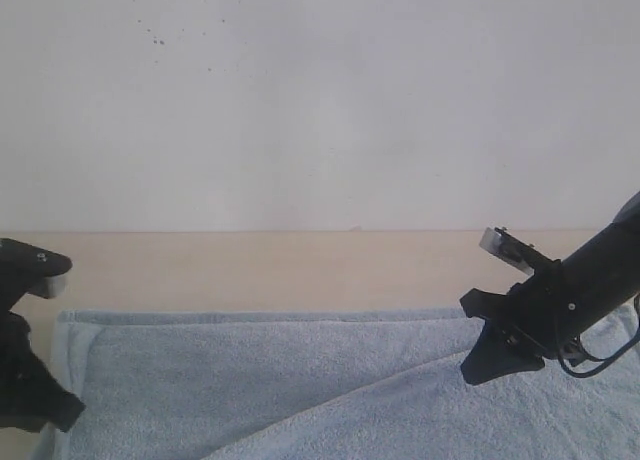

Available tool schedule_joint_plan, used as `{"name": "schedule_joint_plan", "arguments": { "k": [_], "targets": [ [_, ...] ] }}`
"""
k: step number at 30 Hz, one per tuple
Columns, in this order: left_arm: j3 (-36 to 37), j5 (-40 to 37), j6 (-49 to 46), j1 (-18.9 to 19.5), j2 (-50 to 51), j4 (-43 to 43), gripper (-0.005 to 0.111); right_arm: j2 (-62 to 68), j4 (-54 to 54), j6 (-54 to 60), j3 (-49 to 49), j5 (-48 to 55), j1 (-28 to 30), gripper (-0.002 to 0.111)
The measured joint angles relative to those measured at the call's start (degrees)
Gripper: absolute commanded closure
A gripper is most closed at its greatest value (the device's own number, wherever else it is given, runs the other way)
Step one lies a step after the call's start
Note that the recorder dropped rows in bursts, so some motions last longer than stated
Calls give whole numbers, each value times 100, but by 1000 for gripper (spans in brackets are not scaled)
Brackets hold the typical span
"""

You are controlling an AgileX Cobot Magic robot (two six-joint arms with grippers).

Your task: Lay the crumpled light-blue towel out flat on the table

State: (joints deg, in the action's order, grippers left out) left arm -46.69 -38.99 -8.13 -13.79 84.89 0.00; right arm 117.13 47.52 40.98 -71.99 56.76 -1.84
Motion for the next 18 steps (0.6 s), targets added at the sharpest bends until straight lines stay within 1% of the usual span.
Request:
{"name": "schedule_joint_plan", "arguments": {
  "k": [2,4,5,9,13,16,18],
  "targets": [
    [15,-221,-1208,0,-60,-1212,103,0,0,0,0,-2,0,109],
    [114,-426,-1725,0,-45,-1716,103,0,0,-10,0,-2,0,109],
    [205,-495,-1831,0,-14,-1786,103,0,0,-23,0,28,0,109],
    [653,-474,-1899,0,60,-1798,103,0,0,-58,0,61,-48,109],
    [1086,-245,-1815,0,60,-1660,103,0,0,-68,0,71,-157,109],
    [1228,-8,-1259,0,60,-1175,103,0,0,-68,0,71,-259,109],
    [1242,86,-720,0,38,-668,103,0,0,-68,0,71,-281,109]
  ]
}}
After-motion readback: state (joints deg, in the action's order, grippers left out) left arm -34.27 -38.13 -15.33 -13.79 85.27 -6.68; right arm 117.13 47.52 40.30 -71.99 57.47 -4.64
